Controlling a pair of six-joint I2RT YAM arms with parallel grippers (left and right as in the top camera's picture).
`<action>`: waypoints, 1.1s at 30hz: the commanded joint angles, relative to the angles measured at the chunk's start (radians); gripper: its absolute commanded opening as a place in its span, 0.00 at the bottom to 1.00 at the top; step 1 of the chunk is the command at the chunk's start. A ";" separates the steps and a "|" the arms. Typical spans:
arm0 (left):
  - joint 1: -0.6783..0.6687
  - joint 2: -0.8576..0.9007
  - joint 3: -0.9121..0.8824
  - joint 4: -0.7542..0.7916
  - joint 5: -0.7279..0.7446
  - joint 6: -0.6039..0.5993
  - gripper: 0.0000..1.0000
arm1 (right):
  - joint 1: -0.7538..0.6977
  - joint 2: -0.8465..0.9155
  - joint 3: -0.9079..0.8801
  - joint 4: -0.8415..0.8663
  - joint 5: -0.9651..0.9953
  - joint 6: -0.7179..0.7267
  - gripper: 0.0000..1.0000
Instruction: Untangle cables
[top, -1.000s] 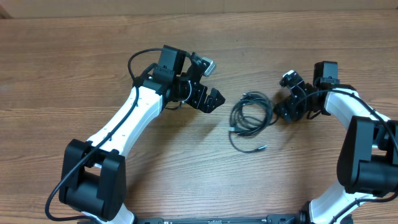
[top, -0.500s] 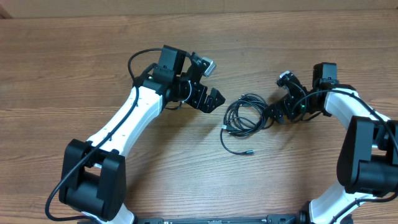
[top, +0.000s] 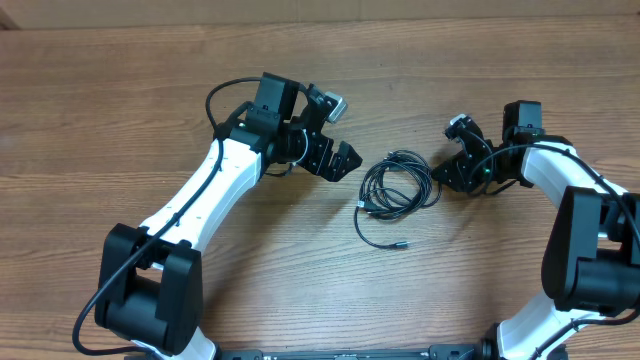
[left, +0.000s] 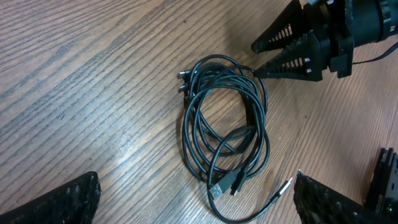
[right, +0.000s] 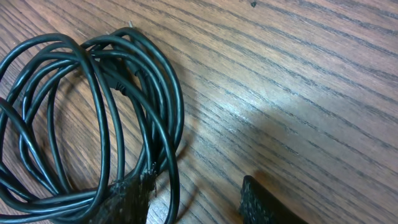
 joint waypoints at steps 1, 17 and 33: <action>0.002 -0.018 0.012 -0.003 0.014 -0.002 0.99 | 0.001 0.006 0.023 -0.003 -0.016 -0.001 0.46; 0.002 -0.018 0.012 -0.003 0.014 -0.002 1.00 | 0.004 0.007 0.023 -0.024 0.049 -0.001 0.57; 0.002 -0.018 0.012 -0.003 0.014 -0.002 0.99 | 0.027 0.007 0.023 -0.026 0.122 0.000 0.57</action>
